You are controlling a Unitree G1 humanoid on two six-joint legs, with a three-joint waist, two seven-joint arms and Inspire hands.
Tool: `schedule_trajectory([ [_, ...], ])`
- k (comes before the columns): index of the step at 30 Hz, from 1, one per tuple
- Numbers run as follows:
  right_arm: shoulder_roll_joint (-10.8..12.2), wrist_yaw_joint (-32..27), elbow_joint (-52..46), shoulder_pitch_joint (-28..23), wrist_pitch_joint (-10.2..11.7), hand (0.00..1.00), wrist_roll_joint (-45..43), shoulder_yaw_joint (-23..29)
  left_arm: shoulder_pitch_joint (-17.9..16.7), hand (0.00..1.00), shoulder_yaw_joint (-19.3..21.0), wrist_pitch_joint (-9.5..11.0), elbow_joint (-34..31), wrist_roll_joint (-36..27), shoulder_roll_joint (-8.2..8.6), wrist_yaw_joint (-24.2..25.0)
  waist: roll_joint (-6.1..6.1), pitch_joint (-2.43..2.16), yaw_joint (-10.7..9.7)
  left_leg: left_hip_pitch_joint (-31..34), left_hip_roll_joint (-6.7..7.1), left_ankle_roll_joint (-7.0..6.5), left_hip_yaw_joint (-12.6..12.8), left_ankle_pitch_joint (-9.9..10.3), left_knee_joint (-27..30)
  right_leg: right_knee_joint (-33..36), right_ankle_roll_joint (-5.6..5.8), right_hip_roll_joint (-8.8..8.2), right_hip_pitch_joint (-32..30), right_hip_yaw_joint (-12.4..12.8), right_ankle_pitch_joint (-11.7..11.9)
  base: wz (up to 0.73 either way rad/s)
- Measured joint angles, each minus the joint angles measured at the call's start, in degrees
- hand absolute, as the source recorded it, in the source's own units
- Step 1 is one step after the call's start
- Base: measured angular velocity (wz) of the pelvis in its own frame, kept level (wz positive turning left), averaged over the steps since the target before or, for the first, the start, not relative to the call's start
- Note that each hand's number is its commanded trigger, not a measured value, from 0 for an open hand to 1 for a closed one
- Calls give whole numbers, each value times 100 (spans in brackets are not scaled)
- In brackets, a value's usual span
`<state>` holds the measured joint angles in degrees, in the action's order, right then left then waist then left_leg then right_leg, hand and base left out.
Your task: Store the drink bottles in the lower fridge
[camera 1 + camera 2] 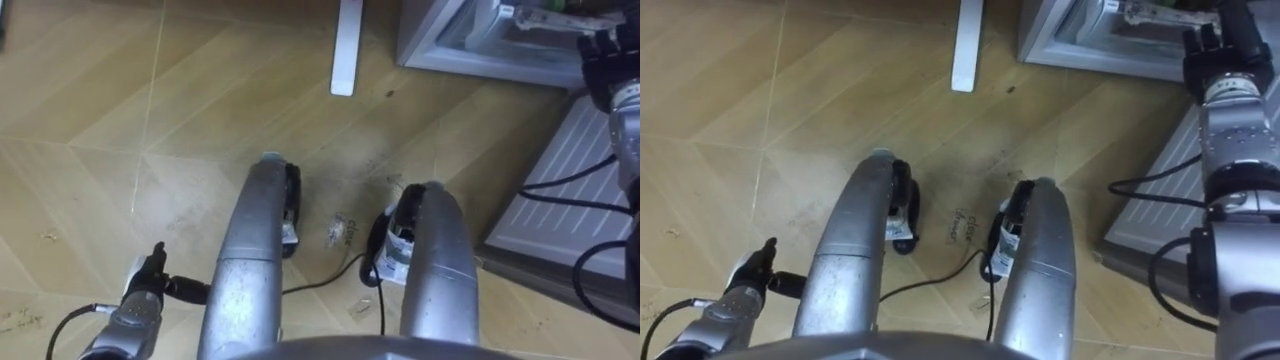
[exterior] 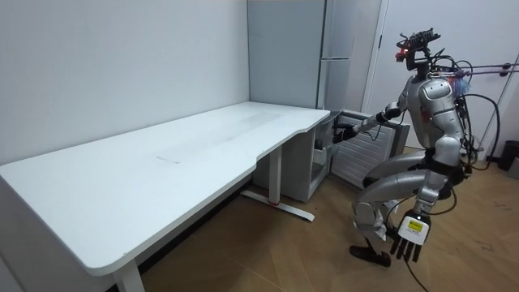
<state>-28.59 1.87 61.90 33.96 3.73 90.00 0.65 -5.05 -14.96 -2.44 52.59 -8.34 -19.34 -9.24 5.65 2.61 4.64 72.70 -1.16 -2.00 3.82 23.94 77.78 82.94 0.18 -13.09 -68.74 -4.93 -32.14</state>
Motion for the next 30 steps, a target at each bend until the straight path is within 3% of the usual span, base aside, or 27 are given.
schedule_trajectory([
  [10,-27,-311,-88,0,298,0,43,-357,-369,0,-75,-3,-408,-114,-69,157,49,16,89,-1,97,49,-36,-31,22,140,-20,-96,-10,18,-50,5],
  [17,-29,-629,-118,-46,512,0,-34,-734,-646,0,-74,-24,-603,-115,-434,485,52,23,312,-30,93,207,-257,-116,-20,148,-169,-84,119,-191,-120,7],
  [23,-53,-693,-118,-60,632,0,-71,-1024,-866,0,-95,-132,-766,-230,-507,491,37,33,394,1,86,446,-484,-250,-169,90,-335,-97,160,-442,-165,10],
  [27,-46,-781,-197,-61,739,0,-250,-1306,-1063,0,-100,-147,-931,-226,-509,488,38,32,466,-16,17,526,-490,-295,-246,67,-425,-138,162,-510,-176,-5],
  [30,-46,-912,-321,-61,881,0,-262,-1482,-1107,0,-102,-225,-1060,-228,-509,485,36,33,559,-5,-43,585,-520,-327,-349,-18,-461,-296,162,-696,-190,-11],
])
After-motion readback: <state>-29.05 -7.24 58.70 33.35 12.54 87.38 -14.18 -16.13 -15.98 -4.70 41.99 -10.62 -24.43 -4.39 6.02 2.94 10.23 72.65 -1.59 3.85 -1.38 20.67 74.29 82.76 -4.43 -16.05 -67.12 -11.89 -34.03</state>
